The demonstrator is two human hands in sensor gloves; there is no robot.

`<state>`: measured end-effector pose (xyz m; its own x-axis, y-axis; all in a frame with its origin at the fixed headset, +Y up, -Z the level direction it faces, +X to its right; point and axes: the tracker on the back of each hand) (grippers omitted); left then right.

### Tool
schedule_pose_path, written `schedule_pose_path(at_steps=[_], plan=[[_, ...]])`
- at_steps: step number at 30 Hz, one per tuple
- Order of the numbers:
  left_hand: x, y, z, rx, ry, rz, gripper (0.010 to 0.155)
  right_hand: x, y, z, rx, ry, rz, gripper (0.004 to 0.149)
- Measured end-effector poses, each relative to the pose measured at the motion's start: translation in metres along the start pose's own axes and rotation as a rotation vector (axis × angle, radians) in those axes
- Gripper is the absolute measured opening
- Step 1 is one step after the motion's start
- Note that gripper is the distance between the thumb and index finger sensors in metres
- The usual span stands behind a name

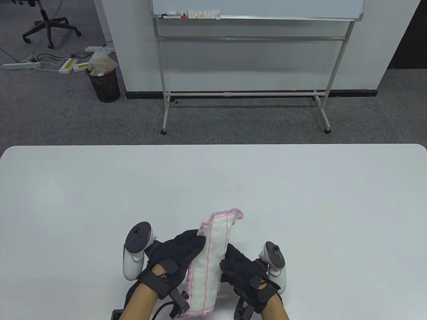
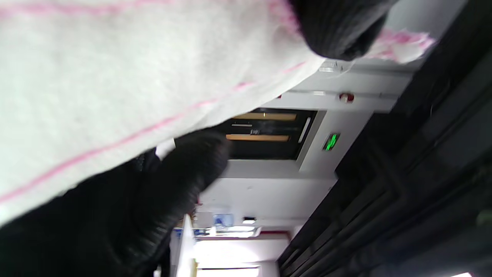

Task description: Squeeze dry dish cloth into compact mass

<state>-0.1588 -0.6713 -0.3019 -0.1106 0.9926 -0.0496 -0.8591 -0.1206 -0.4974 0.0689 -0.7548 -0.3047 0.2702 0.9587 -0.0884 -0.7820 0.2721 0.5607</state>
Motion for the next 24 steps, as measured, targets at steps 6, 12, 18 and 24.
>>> schedule_pose_path(at_steps=[6, 12, 18, 24], plan=[[-0.023, 0.021, 0.021, 0.15, 0.015, -0.077, 0.048, -0.005, 0.006, -0.002, -0.094, 0.054, 0.068, 0.061], [-0.043, 0.033, 0.027, 0.175, -0.012, -0.25, 0.056, -0.005, -0.004, -0.004, -0.178, 0.059, 0.17, 0.048], [-0.044, 0.041, 0.045, 0.319, -0.064, -0.636, 0.086, 0.004, -0.012, 0.007, -0.351, 0.05, 0.334, 0.049], [-0.037, 0.019, 0.045, 0.201, -0.143, -0.9, 0.086, 0.003, -0.006, 0.004, -0.355, 0.054, 0.425, 0.049]])
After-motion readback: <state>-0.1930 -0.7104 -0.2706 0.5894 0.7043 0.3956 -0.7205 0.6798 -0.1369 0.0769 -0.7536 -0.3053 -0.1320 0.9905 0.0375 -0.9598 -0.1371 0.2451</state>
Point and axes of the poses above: the tracker on the back of each hand, its own x axis roughly to the thumb side, its own z axis roughly from the fingertips to the wrist, y = z × x, and after that the axes turned 2 degrees about z, right-handed
